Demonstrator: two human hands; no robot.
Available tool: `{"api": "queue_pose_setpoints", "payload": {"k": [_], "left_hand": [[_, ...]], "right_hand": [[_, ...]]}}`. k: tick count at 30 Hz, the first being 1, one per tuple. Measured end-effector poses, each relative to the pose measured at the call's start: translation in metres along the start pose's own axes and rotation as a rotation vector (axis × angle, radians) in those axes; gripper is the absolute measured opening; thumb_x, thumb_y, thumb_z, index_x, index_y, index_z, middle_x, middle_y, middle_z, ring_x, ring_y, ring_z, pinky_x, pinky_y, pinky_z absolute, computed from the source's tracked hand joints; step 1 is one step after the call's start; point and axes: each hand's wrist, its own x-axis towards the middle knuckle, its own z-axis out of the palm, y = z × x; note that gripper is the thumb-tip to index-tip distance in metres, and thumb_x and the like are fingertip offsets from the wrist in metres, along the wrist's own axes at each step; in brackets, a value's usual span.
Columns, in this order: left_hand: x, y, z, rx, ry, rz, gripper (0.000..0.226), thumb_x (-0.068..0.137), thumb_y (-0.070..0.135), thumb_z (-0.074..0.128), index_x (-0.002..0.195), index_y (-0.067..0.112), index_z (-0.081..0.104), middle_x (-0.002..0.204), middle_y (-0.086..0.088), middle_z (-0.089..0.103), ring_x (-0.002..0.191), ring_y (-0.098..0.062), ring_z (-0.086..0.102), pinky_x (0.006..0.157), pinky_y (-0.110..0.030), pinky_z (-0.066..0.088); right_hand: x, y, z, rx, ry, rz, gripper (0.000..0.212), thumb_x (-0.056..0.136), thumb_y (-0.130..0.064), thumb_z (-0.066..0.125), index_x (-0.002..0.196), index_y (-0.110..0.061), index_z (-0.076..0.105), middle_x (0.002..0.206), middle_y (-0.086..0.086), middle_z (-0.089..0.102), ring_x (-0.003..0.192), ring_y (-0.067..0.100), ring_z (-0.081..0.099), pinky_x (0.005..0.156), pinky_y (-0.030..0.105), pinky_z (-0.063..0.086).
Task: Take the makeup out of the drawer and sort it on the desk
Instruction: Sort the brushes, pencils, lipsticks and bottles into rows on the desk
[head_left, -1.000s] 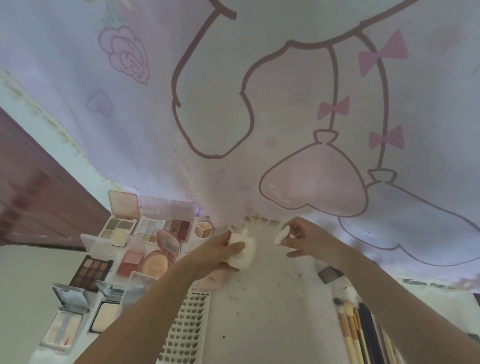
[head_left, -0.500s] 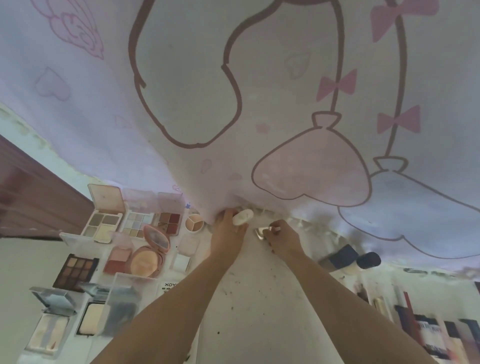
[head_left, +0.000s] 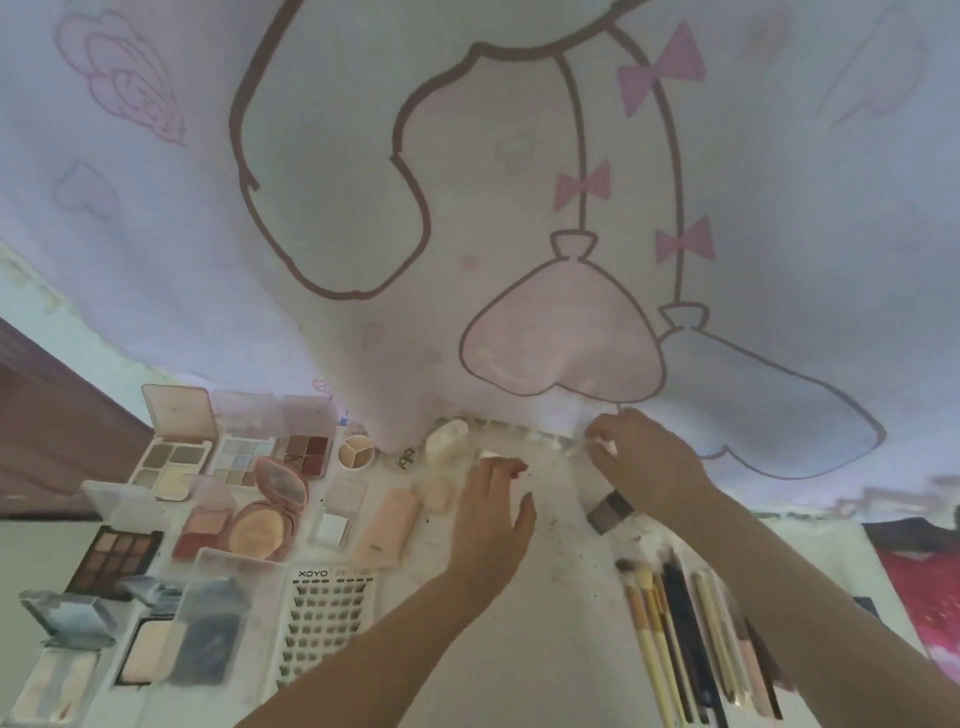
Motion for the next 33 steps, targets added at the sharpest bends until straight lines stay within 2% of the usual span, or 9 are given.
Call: {"api": "queue_pose_setpoints", "payload": {"k": [3, 6, 11, 15, 17, 21, 26, 30, 33], "left_hand": [[0.003, 0.027, 0.043, -0.024, -0.449, -0.135, 0.047, 0.091, 0.024, 0.052, 0.136, 0.017, 0.04, 0.131, -0.001, 0.045, 0.121, -0.015, 0.042, 0.102, -0.03, 0.038], [0.007, 0.04, 0.073, -0.091, -0.627, -0.228, 0.043, 0.09, 0.022, 0.056, 0.131, 0.016, 0.046, 0.127, -0.004, 0.05, 0.115, -0.02, 0.049, 0.1, -0.035, 0.043], [0.006, 0.047, 0.075, -0.159, -0.558, -0.308, 0.026, 0.096, 0.028, 0.048, 0.119, 0.017, 0.053, 0.111, 0.0, 0.061, 0.099, -0.016, 0.059, 0.08, -0.021, 0.042], [-0.005, 0.043, 0.04, -0.211, -0.412, -0.221, 0.011, 0.09, 0.029, 0.058, 0.095, 0.035, 0.05, 0.088, 0.014, 0.057, 0.08, -0.004, 0.054, 0.07, -0.017, 0.039], [-0.007, 0.04, 0.018, -0.17, -0.408, -0.13, 0.013, 0.089, 0.029, 0.06, 0.088, 0.035, 0.048, 0.081, 0.011, 0.053, 0.073, -0.007, 0.05, 0.065, -0.022, 0.039], [-0.01, 0.027, -0.023, 0.005, -0.519, 0.035, 0.028, 0.088, 0.034, 0.06, 0.112, 0.02, 0.053, 0.102, 0.001, 0.057, 0.091, -0.014, 0.051, 0.08, -0.03, 0.043], [-0.013, 0.015, -0.06, 0.158, -0.544, 0.119, 0.023, 0.088, 0.04, 0.058, 0.105, 0.027, 0.049, 0.097, 0.012, 0.05, 0.085, -0.007, 0.042, 0.078, -0.029, 0.04], [-0.024, -0.007, -0.082, 0.209, -0.521, 0.047, 0.031, 0.089, 0.036, 0.058, 0.116, 0.022, 0.051, 0.104, 0.005, 0.055, 0.091, -0.011, 0.047, 0.077, -0.023, 0.036], [-0.033, -0.025, -0.096, 0.047, -0.325, -0.187, 0.021, 0.088, 0.027, 0.062, 0.106, 0.021, 0.053, 0.092, 0.005, 0.057, 0.076, -0.009, 0.053, 0.064, -0.014, 0.037]], "right_hand": [[-0.02, 0.015, -0.002, -0.17, -0.075, 0.043, 0.031, 0.097, -0.041, 0.04, 0.116, -0.019, 0.051, 0.101, 0.0, 0.05, 0.087, 0.018, 0.059, 0.068, 0.026, 0.044], [-0.028, 0.022, 0.015, -0.175, -0.177, 0.052, 0.029, 0.096, -0.035, 0.047, 0.119, -0.016, 0.047, 0.101, 0.001, 0.051, 0.088, 0.019, 0.059, 0.07, 0.024, 0.045], [-0.032, 0.031, 0.026, 0.002, -0.128, 0.019, 0.026, 0.097, -0.028, 0.045, 0.12, -0.014, 0.047, 0.109, 0.005, 0.048, 0.088, 0.021, 0.058, 0.081, 0.029, 0.052], [-0.038, 0.029, 0.005, 0.329, -0.125, 0.04, 0.019, 0.094, -0.031, 0.049, 0.109, -0.018, 0.051, 0.097, 0.003, 0.055, 0.074, 0.018, 0.06, 0.057, 0.023, 0.051], [-0.038, 0.022, -0.008, 0.323, -0.217, 0.022, 0.022, 0.094, -0.036, 0.048, 0.106, -0.018, 0.053, 0.092, 0.002, 0.06, 0.071, 0.015, 0.061, 0.052, 0.02, 0.05], [-0.035, -0.002, -0.027, 0.148, -0.562, -0.129, 0.035, 0.092, -0.047, 0.051, 0.1, -0.015, 0.061, 0.089, -0.005, 0.067, 0.068, 0.005, 0.063, 0.05, 0.014, 0.045], [-0.039, -0.023, -0.023, 0.25, -0.663, -0.166, 0.034, 0.092, -0.044, 0.054, 0.1, -0.012, 0.062, 0.088, -0.001, 0.068, 0.072, 0.008, 0.064, 0.053, 0.015, 0.047], [-0.043, -0.006, -0.034, 0.357, -0.637, -0.131, 0.027, 0.093, -0.038, 0.054, 0.098, -0.012, 0.061, 0.087, -0.001, 0.066, 0.072, 0.006, 0.064, 0.057, 0.014, 0.05], [-0.04, 0.014, -0.041, 0.649, -0.577, -0.033, 0.021, 0.095, -0.031, 0.053, 0.103, -0.012, 0.057, 0.093, 0.002, 0.067, 0.082, 0.01, 0.068, 0.066, 0.021, 0.055]]}}
